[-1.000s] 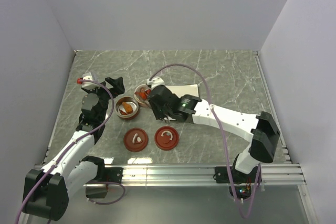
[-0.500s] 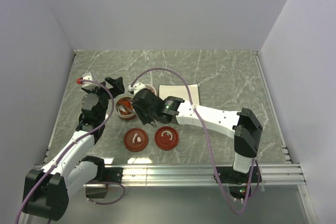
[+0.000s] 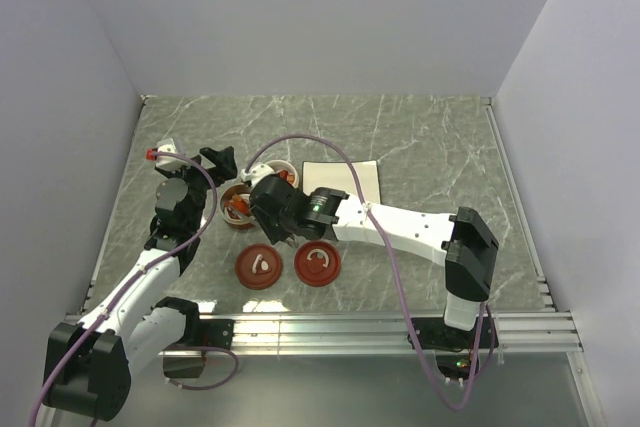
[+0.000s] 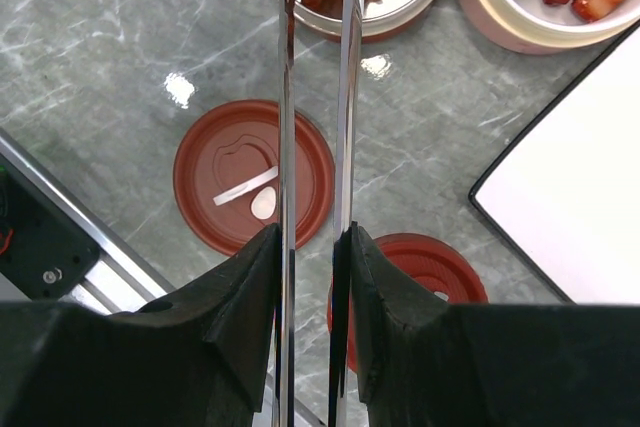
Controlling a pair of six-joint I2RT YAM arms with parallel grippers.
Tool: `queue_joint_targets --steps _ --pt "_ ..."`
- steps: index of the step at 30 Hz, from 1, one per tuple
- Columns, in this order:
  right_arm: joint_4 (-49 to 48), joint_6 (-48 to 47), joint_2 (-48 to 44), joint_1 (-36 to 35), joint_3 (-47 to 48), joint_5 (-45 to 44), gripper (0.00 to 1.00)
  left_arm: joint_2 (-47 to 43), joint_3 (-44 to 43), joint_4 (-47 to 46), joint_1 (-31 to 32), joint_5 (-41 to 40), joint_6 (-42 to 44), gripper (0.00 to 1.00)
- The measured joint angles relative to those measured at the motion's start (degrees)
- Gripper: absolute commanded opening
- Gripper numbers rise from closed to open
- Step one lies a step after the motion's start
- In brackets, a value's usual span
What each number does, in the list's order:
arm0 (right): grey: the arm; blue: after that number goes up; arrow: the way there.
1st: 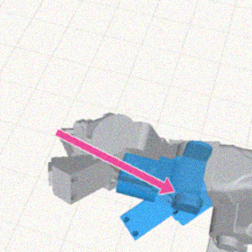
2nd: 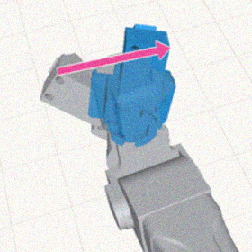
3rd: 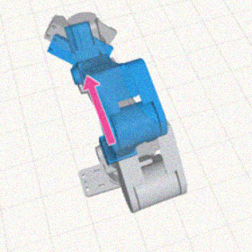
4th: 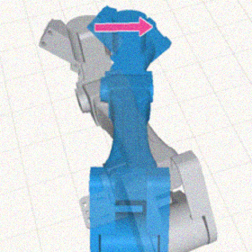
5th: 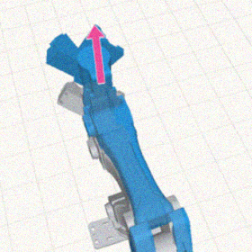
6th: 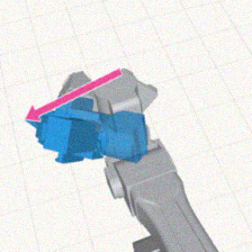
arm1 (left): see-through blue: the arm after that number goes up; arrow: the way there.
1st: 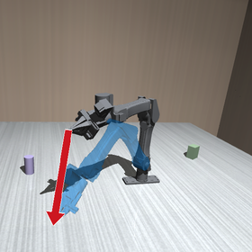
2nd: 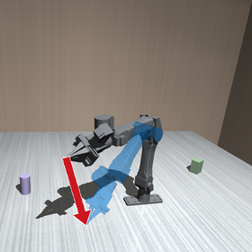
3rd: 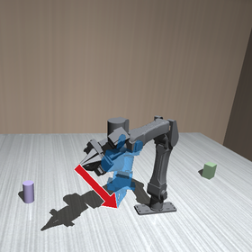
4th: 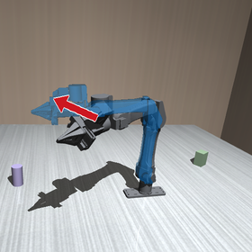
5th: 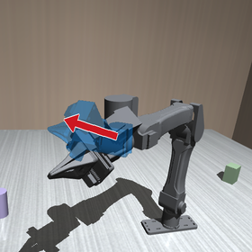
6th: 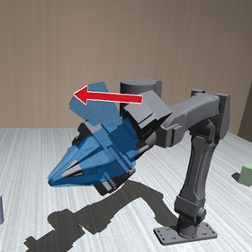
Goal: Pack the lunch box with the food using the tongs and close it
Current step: Place the food into the lunch box
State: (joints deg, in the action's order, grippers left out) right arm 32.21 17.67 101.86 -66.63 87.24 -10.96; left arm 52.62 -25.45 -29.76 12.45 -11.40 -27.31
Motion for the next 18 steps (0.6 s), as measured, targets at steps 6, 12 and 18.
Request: queue_joint_targets --steps 6,12,18 --pt "0.0 -0.02 0.0 -0.31 0.0 0.13 0.28 0.0 0.0 0.0 0.0 0.0 0.0 1.0" --pt "0.04 0.0 0.0 -0.31 0.0 -0.24 0.5 0.0 0.0 0.0 0.0 0.0 0.0 0.99" --pt "0.02 -0.22 0.0 -0.33 0.0 -1.03 0.59 0.0 0.0 0.0 0.0 0.0 0.0 0.99"
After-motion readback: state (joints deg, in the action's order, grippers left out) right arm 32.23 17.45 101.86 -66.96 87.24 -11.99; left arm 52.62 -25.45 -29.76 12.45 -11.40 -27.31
